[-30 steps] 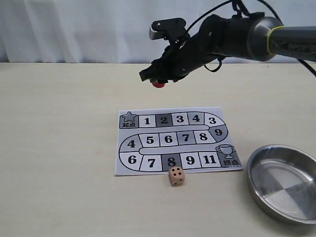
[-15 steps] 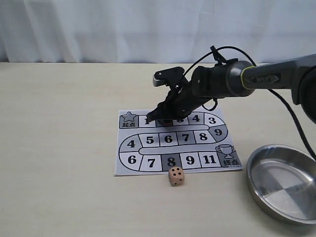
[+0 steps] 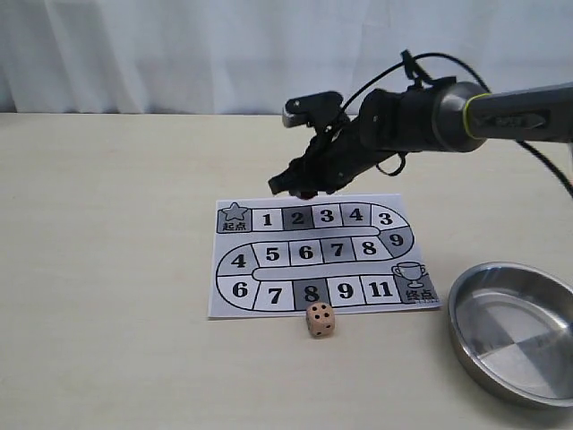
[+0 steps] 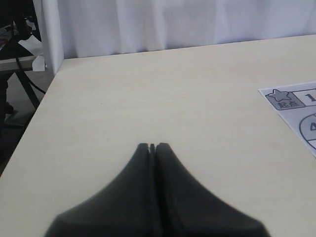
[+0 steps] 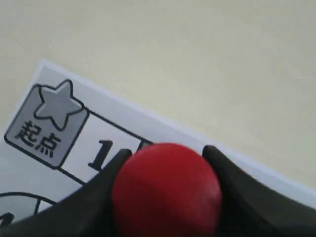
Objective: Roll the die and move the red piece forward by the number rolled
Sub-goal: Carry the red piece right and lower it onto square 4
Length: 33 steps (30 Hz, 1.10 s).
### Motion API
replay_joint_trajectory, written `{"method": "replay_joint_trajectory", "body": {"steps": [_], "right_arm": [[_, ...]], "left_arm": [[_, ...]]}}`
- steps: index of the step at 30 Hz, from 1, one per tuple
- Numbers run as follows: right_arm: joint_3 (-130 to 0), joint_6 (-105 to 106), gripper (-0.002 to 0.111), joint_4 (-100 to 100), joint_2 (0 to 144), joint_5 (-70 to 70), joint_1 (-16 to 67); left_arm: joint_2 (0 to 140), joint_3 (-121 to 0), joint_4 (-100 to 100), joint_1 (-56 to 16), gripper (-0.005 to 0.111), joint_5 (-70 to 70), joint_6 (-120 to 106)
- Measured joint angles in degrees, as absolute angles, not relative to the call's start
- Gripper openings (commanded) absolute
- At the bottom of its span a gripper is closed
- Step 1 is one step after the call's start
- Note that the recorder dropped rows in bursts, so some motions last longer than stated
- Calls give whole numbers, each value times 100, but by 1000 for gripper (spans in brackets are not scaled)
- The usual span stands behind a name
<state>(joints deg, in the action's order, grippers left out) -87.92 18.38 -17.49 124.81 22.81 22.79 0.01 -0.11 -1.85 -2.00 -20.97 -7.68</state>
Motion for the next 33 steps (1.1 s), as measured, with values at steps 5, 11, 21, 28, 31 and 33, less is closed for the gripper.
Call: {"method": "replay_joint_trajectory", "body": {"steps": [5,11,21,28,31,33], "right_arm": [[-8792,1733,4,-1749,11966,2291,2020],[-8660,1696,4,-1737,11898,2264,1885],[-8198,1779,4,-1901,12698,2151,1885],[-8198,1787,4,-1923,12478,2214,1882],[-8198,1787,4,-1923,12212,2119,1882],[-8198,1787,4,-1859,12012,2044,1882]], "left_arm": [[1,-11,-185,-200,0,-2097,-768],[1,-11,-185,-200,0,-2097,-768],[1,-11,-185,-200,0,-2097,-768],[1,-11,-185,-200,0,-2097,-768],[1,-11,-185,-200,0,-2097,-768],[1,-11,-185,-200,0,-2097,-768]]}}
